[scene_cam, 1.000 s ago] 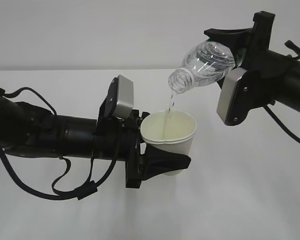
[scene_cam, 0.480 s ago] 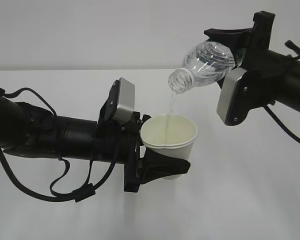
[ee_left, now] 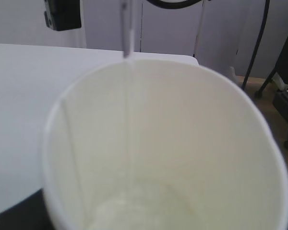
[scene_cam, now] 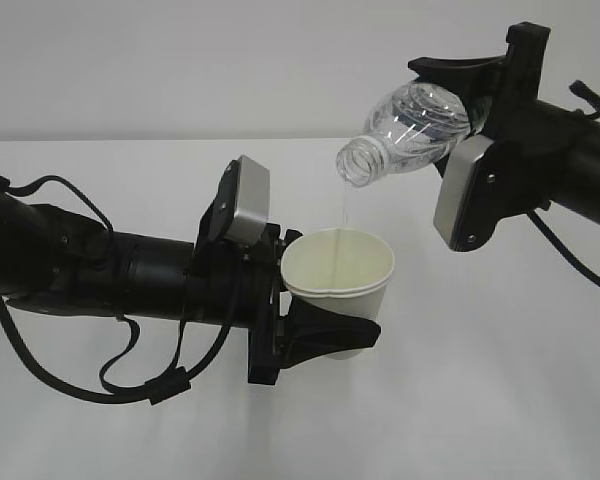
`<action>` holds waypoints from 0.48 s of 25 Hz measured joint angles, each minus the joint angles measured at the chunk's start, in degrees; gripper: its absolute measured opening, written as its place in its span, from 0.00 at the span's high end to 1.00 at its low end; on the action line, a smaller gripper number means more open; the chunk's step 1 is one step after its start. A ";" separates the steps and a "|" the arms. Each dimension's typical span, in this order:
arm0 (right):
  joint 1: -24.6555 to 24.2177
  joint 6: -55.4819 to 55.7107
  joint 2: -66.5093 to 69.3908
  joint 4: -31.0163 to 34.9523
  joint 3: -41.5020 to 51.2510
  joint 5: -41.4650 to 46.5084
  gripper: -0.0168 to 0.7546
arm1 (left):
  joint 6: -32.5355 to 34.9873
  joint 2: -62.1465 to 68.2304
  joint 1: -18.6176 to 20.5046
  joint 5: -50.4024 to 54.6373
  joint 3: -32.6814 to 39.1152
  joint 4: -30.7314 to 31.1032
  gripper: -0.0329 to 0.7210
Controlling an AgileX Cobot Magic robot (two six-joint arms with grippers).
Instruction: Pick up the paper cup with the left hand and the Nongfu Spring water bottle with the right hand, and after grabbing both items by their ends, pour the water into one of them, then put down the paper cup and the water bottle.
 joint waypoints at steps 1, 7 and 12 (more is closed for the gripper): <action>0.00 0.00 0.00 0.00 0.00 0.00 0.44 | 0.00 0.00 0.00 0.09 0.00 0.00 0.33; 0.00 0.00 0.00 0.00 0.00 -0.04 0.44 | 0.00 0.00 0.00 0.09 0.00 0.00 0.33; 0.00 0.00 0.00 0.00 0.00 -0.04 0.44 | 0.00 0.00 0.00 0.09 0.00 0.05 0.33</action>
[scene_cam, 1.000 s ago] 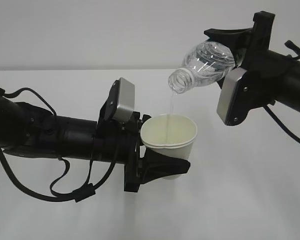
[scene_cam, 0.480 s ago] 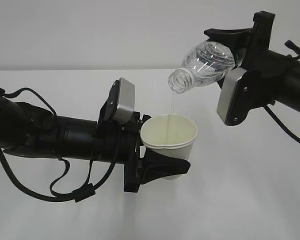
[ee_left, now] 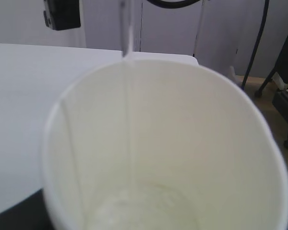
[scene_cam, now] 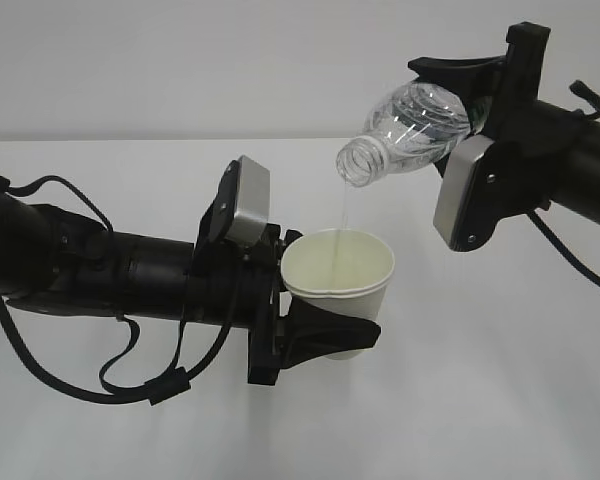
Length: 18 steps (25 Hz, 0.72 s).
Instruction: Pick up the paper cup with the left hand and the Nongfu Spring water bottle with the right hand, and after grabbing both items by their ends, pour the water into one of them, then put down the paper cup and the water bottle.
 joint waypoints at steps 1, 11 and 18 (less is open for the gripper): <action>0.00 0.00 0.00 0.00 0.00 0.00 0.44 | 0.00 0.00 0.00 0.00 0.00 0.00 0.33; 0.00 0.00 0.00 0.00 -0.09 -0.88 0.44 | 0.00 0.00 0.00 0.00 0.00 0.68 0.33; 0.00 0.00 0.00 0.00 -0.09 -1.09 0.44 | 0.00 0.00 0.00 0.00 0.00 0.68 0.33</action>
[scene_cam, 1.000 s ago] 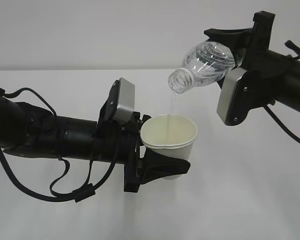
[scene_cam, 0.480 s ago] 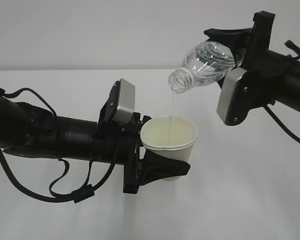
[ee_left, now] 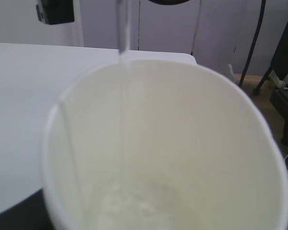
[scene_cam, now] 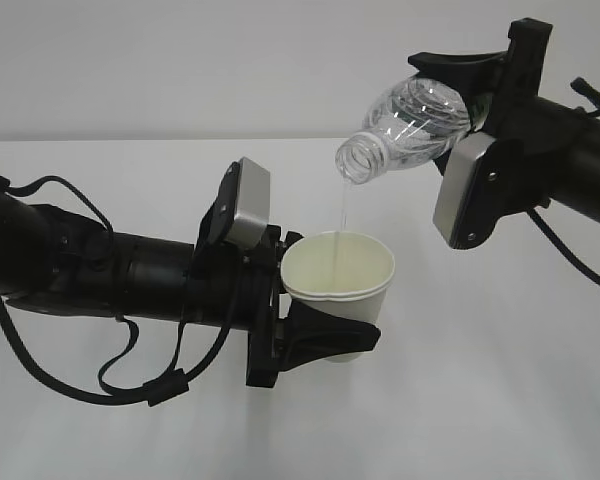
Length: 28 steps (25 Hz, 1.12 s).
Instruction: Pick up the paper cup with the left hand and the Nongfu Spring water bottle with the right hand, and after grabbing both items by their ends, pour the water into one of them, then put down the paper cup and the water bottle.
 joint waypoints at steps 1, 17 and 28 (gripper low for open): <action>0.00 0.00 0.00 0.00 0.00 0.00 0.44 | 0.00 0.00 0.00 0.00 0.00 0.00 0.33; 0.00 0.00 0.00 0.00 0.00 -0.10 0.44 | 0.00 0.00 0.00 0.00 0.00 -1.23 0.33; 0.00 -0.62 0.00 0.00 0.00 -0.10 0.44 | 0.00 0.00 0.00 0.00 0.00 -1.31 0.33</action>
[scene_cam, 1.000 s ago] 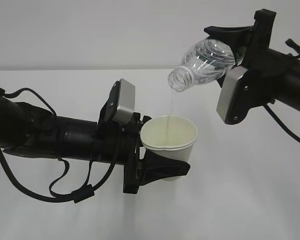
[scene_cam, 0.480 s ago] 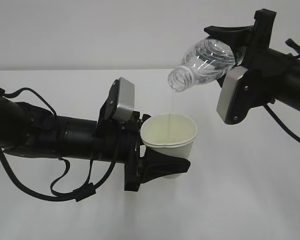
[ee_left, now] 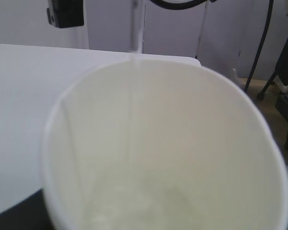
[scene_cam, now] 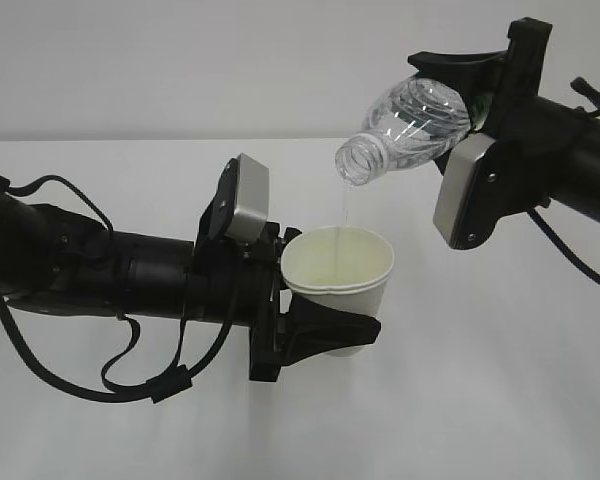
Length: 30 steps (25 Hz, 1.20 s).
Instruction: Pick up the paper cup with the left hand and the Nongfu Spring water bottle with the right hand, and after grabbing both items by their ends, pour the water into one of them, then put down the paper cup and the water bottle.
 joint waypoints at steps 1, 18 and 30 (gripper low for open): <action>0.00 0.00 0.00 0.00 0.00 0.00 0.44 | 0.00 0.00 0.00 0.00 0.00 0.00 0.33; 0.00 -2.21 0.00 0.00 0.00 -0.08 0.44 | -0.78 0.00 0.00 0.00 0.00 0.00 0.33; 0.00 -2.81 0.00 0.00 0.00 -0.08 0.44 | -0.78 0.00 0.00 0.13 0.00 0.00 0.33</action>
